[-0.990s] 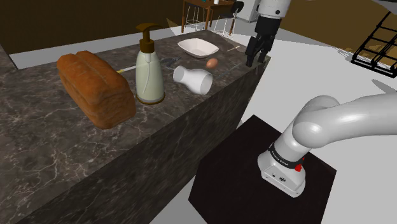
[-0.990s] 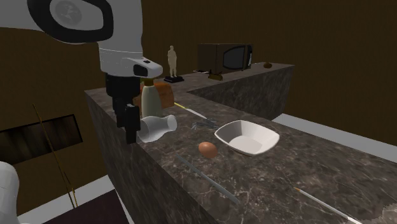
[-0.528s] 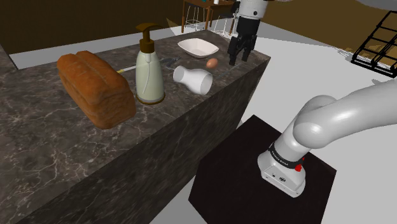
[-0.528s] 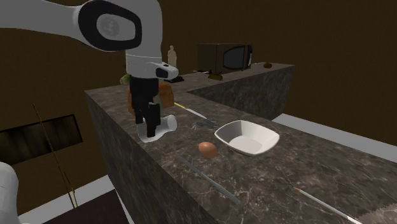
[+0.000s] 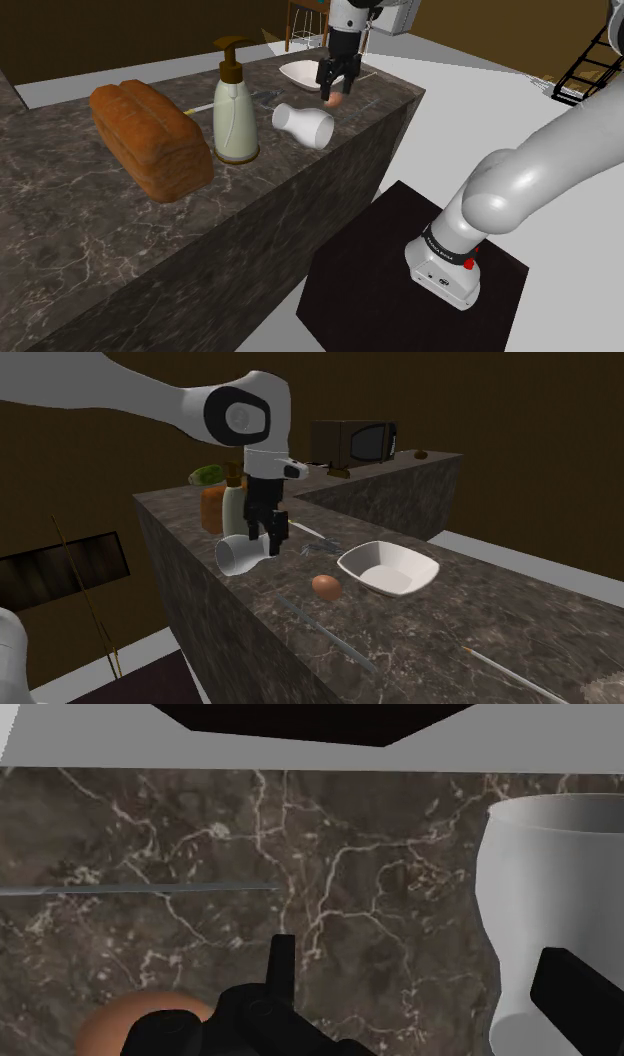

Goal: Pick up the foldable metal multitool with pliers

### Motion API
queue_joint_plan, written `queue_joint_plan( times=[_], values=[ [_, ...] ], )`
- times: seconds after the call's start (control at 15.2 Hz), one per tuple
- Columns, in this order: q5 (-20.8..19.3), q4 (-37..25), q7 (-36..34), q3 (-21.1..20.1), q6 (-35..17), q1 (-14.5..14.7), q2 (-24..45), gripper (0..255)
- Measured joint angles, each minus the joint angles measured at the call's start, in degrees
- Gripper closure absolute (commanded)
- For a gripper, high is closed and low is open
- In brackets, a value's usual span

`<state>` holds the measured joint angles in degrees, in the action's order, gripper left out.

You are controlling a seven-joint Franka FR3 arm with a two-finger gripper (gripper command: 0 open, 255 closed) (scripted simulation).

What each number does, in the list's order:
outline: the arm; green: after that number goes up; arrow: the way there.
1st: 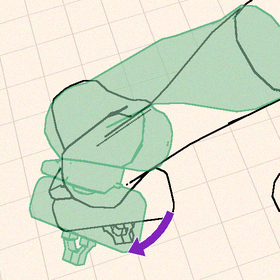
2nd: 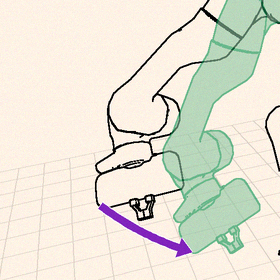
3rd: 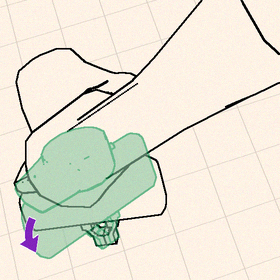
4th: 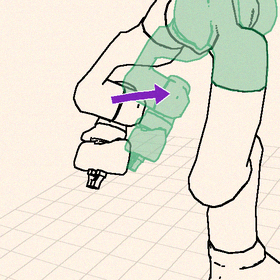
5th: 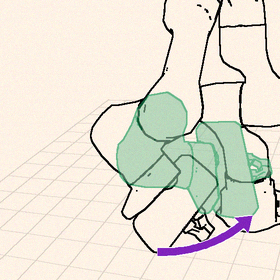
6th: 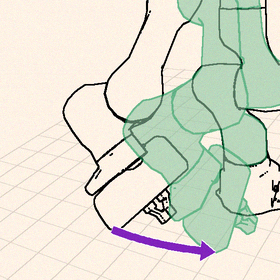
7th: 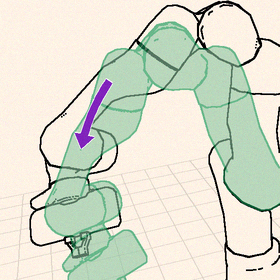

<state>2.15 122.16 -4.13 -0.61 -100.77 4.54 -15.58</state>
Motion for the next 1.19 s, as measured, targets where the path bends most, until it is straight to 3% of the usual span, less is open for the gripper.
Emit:
queue_joint_plan(
  times=[0.59, 1.06, 1.19],
  values=[
    [-1.36, -17.14, -3.1, -2.51, -2.68, 1.93, 19.78, 0],
    [-3.45, -37.22, -4.64, -3.29, 0.46, 3.66, 36.76, 0],
    [-3.72, -39.5, -5.08, -3.42, 0.59, 4.12, 38.96, 0]
  ],
)
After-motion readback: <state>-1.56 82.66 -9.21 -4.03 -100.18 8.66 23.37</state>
